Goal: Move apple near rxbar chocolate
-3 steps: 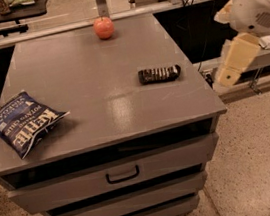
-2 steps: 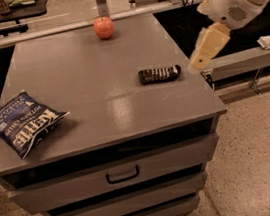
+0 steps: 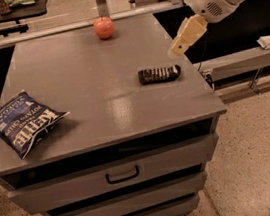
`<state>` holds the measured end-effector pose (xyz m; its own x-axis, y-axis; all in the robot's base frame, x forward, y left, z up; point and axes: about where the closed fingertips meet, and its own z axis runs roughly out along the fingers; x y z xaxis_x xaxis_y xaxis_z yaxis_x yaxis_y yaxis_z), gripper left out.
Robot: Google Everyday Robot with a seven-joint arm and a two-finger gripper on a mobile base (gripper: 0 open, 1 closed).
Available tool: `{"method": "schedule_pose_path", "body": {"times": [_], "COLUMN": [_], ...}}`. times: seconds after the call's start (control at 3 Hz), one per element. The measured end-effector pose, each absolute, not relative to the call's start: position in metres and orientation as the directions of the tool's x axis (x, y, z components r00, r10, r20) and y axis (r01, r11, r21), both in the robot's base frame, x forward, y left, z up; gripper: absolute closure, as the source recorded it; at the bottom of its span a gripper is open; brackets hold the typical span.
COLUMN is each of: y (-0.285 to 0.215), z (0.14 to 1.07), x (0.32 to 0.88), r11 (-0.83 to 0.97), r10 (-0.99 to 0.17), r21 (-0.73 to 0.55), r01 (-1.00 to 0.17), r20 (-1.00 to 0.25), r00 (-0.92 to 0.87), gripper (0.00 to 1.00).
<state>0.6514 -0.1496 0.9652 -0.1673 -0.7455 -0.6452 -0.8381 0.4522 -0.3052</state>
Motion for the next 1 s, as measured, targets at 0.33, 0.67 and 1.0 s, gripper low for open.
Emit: {"method": "schedule_pose_path", "body": {"times": [0.33,0.67,1.0], "y": [-0.135,-0.099,-0.066], "z": [0.96,0.949,0.939], "x": [0.667,0.719,0.775], "r11": [0.481,0.537,0.579], "r10": [-0.707,-0.621,-0.544], "r21": [-0.299,-0.278,-0.252], "r01": [-0.824,-0.797,-0.775], "r20": [-0.688,-0.77,-0.828], "r00": [-0.163,-0.149,-0.138], "gripper": [0.0,0.0,0.0]}}
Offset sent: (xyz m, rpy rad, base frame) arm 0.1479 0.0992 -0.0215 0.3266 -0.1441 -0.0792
